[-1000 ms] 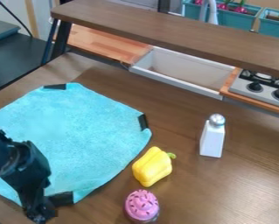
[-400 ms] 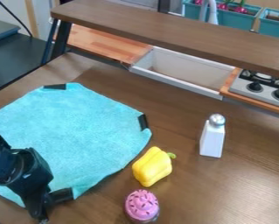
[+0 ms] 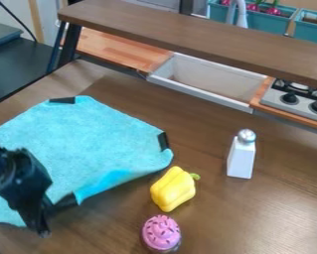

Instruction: Fold the cloth from the bottom right to the top left

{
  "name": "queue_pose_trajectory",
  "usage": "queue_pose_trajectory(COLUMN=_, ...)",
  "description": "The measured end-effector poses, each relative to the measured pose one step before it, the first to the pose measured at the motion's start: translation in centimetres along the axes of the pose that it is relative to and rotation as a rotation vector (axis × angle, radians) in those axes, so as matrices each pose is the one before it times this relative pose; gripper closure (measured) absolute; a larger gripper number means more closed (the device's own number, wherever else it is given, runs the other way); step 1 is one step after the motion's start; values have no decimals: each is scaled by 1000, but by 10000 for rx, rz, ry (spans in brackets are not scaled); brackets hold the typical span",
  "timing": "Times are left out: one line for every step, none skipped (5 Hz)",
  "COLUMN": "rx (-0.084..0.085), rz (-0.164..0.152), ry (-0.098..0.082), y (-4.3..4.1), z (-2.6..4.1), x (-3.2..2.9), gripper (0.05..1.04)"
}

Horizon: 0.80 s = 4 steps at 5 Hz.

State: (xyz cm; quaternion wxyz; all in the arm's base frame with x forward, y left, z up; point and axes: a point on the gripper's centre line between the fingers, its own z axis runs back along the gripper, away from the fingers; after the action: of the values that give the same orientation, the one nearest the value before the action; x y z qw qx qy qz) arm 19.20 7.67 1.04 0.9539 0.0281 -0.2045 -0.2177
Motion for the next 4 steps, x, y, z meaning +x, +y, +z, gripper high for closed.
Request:
queue_pose_trajectory(rx=5, rz=744, ry=-262, y=2750, z=2133, x=1487, gripper=1029)
queue_pose_trajectory(rx=-39, rz=466, ry=170, y=3500, z=1600, x=1668, gripper=1030)
queue_pose_trajectory(rx=-135, rz=-335, ry=556, y=2880, z=-477, x=931, gripper=1031)
queue_pose_trajectory(rx=209, rz=-608, ry=963, y=3044, z=-1115, x=720, gripper=1031)
